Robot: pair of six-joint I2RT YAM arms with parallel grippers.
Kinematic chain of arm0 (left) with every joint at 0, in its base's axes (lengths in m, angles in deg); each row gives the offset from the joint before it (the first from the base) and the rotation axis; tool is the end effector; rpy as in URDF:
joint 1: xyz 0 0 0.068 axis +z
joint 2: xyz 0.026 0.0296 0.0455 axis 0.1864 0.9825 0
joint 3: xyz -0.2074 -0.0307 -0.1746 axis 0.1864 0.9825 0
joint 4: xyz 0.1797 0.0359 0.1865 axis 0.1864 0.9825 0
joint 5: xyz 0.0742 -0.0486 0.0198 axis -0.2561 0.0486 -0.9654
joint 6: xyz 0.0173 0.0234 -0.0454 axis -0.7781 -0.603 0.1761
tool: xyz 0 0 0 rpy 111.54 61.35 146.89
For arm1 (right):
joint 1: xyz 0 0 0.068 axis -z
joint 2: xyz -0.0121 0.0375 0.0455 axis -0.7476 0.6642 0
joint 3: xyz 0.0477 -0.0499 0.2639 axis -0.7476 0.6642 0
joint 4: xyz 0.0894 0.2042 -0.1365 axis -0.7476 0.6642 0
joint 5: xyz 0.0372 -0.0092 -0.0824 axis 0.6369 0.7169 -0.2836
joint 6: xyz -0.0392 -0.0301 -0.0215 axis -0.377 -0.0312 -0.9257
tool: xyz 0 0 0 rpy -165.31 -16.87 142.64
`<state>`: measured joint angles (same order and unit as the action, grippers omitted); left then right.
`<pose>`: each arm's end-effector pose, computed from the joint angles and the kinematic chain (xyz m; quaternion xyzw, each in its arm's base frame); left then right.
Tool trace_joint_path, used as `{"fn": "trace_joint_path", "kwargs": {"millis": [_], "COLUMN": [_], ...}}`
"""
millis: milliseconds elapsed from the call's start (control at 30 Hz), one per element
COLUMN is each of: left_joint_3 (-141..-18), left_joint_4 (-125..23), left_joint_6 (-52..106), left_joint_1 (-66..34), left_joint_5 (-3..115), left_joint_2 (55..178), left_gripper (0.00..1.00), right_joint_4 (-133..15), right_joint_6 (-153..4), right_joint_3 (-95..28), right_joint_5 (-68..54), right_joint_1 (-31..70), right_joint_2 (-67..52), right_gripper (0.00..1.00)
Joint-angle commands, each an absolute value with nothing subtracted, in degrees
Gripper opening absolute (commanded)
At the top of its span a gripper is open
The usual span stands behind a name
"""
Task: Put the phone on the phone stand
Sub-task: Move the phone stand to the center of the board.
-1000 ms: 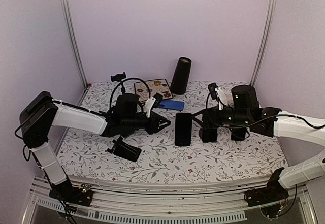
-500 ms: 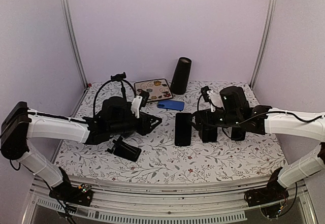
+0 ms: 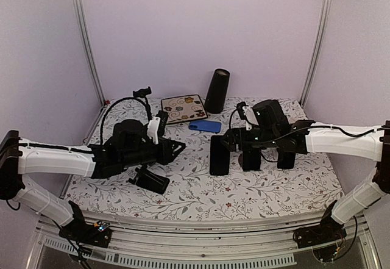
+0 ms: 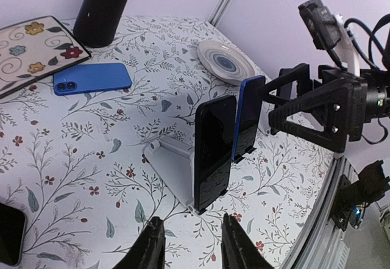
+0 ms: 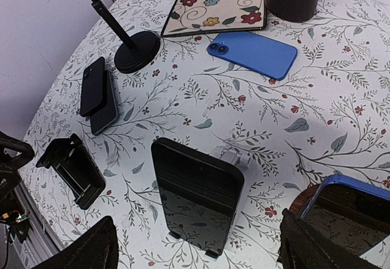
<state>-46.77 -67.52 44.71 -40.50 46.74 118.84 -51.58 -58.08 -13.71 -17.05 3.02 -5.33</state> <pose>0.1853 -0.2301 0.2301 0.1536 0.8029 -0.3670 0.4439 0.2282 0.2295 0.2517 -0.1631 0.8753 0.2442 0.3843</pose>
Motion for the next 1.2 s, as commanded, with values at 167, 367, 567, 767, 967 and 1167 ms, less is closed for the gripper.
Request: {"fn": "trace_joint_path", "kwargs": {"millis": [167,367,567,767,967,1167], "left_joint_3": [-47.7,-48.0,-48.3,-48.2,-47.9,-47.9], "left_joint_4": [-65.1,-64.1,-63.1,-62.8,-62.7,-62.4], "left_joint_6": [44.4,43.9,43.6,43.5,43.7,43.8], "left_joint_1": [-41.4,-41.4,-41.4,-41.4,-41.4,-41.4], "left_joint_5": [44.8,44.4,44.1,43.6,43.4,43.2], "left_joint_2": [117.6,117.1,116.3,115.8,115.6,115.3], "left_gripper": [0.32,0.31,0.31,0.31,0.31,0.31], "right_joint_4": [-50.1,-47.9,-46.5,-46.3,-46.6,-46.5], "right_joint_6": [-56.2,-55.6,-56.2,-57.6,-58.1,-58.4], "right_joint_3": [-20.4,-23.7,-25.8,-26.6,-26.6,-26.6], "right_joint_5": [-21.1,-24.3,-26.8,-26.8,-25.9,-25.7], "right_joint_1": [2.7,2.7,2.8,2.3,1.1,0.8], "right_joint_2": [-0.3,2.9,5.2,7.6,9.0,9.3], "right_gripper": [0.82,0.73,0.7,0.7,0.7,0.7]}}
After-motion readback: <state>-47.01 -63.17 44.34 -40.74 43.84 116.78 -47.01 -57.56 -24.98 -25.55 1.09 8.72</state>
